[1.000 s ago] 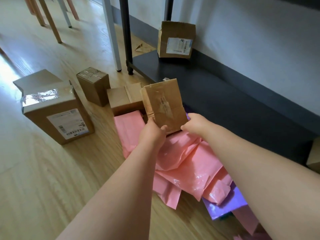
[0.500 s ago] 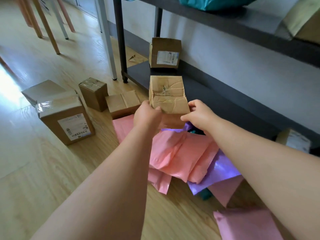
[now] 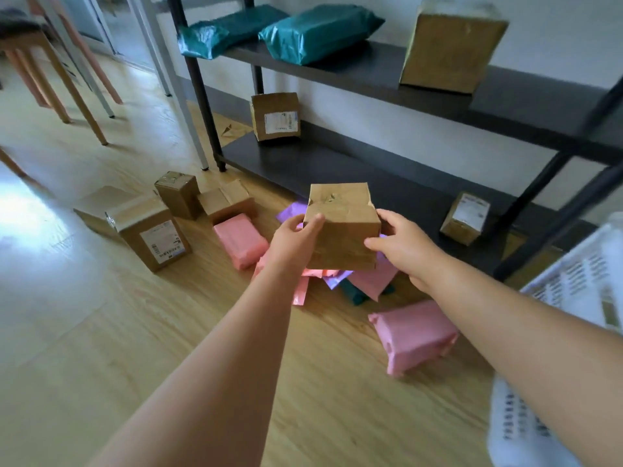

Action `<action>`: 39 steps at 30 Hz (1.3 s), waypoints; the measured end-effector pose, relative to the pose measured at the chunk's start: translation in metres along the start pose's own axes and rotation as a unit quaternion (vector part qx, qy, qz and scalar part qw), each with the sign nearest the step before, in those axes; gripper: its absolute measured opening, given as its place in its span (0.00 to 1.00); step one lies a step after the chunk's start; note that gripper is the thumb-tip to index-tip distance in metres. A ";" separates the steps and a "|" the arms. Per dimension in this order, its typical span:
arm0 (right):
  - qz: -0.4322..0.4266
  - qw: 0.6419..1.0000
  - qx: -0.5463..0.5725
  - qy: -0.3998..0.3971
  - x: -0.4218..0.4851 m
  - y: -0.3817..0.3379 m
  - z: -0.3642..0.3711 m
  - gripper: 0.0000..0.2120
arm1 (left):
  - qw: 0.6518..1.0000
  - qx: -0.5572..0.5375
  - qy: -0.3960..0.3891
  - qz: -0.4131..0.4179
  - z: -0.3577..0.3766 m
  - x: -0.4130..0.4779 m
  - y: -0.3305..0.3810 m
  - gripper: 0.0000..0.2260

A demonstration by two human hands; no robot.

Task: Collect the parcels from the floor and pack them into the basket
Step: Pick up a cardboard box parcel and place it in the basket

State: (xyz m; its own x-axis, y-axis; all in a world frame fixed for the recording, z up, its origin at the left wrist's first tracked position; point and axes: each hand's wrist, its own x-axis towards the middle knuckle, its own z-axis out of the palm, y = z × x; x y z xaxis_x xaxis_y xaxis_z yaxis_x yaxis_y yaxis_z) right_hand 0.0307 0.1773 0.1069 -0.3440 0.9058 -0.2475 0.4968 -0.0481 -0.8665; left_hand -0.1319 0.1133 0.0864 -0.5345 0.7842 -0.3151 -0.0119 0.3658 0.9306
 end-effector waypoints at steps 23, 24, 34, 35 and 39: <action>0.180 0.976 0.106 0.051 -0.224 0.159 -0.006 0.15 | 0.985 0.097 -0.061 -0.133 0.044 -0.213 -0.146 0.20; 0.193 0.976 0.091 0.051 -0.226 0.163 -0.007 0.17 | 0.983 0.101 -0.066 -0.136 0.048 -0.215 -0.152 0.18; 0.238 0.965 0.029 -0.107 -0.226 0.195 -0.021 0.47 | 0.969 0.071 -0.150 -0.183 0.068 -0.222 -0.181 0.31; 0.236 0.964 0.022 -0.123 -0.226 0.196 -0.020 0.49 | 0.968 0.069 -0.164 -0.179 0.067 -0.222 -0.181 0.34; 0.218 0.973 -0.022 -0.073 -0.227 0.198 -0.014 0.33 | 0.970 0.086 -0.173 -0.151 0.067 -0.220 -0.186 0.33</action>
State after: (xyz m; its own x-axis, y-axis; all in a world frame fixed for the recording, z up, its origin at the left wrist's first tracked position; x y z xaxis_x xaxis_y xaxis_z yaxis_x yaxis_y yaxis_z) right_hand 0.2181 -0.0320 -0.0026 -0.2017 0.7334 -0.6492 0.6534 -0.3931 -0.6470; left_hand 0.0448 -0.0941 -0.0302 -0.2135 0.7388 -0.6392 0.0333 0.6594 0.7511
